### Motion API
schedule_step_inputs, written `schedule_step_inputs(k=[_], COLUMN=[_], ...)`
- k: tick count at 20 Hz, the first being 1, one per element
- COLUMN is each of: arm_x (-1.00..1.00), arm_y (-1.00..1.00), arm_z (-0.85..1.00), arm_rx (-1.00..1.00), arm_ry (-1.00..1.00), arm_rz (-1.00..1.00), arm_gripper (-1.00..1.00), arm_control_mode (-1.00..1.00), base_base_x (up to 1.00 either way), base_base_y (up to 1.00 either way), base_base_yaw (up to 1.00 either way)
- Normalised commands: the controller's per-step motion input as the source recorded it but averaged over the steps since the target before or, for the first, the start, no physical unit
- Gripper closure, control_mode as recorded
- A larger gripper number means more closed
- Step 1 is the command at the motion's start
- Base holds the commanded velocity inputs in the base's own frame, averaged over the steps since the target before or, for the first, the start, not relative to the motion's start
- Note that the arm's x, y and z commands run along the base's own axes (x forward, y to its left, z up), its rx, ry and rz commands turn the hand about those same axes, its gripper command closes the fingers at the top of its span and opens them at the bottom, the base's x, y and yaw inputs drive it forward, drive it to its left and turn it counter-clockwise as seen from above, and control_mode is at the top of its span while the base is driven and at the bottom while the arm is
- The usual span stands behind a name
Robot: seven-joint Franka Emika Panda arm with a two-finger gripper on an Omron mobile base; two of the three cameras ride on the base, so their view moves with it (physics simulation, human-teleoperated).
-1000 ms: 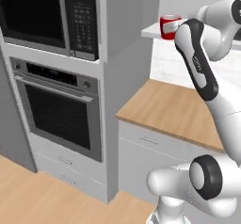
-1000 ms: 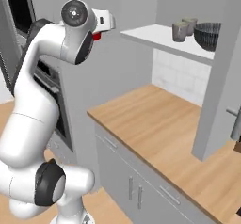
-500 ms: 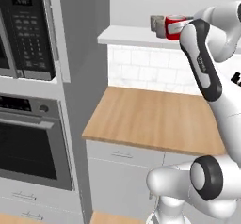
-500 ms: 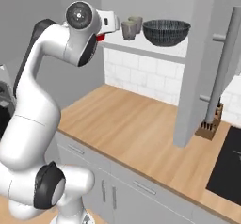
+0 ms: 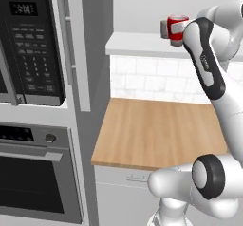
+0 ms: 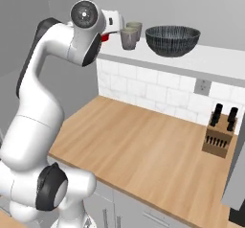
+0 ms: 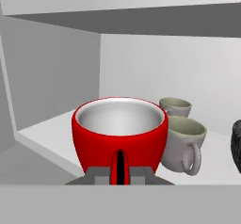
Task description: Gather all objects into one cabinet and sort the glasses and bowls to opposite sides.
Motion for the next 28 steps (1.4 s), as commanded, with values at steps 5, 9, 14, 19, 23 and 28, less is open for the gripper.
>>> schedule_step_inputs(k=[5, 9, 14, 19, 23, 28], arm_x=[0.0, 0.0, 0.0, 0.0, 0.0, 0.26], arm_y=[0.0, 0.0, 0.0, 0.0, 0.03, 0.51], arm_z=[0.0, 0.0, 0.0, -0.24, -0.08, -0.03], arm_rx=[0.0, 0.0, 0.0, 0.0, 0.0, 0.0], arm_ry=[0.0, 0.0, 0.0, 0.0, -0.01, -0.08], arm_rz=[0.0, 0.0, 0.0, 0.0, -0.01, -0.21], arm_gripper=[1.0, 1.0, 1.0, 1.0, 1.0, 1.0], arm_control_mode=[1.0, 1.0, 1.0, -1.0, -1.0, -1.0], base_base_x=[0.0, 0.0, 0.0, 0.0, 0.0, 0.0], base_base_y=[0.0, 0.0, 0.0, 0.0, 0.0, 0.0], base_base_yaw=[0.0, 0.0, 0.0, 0.0, 0.0, 0.0])
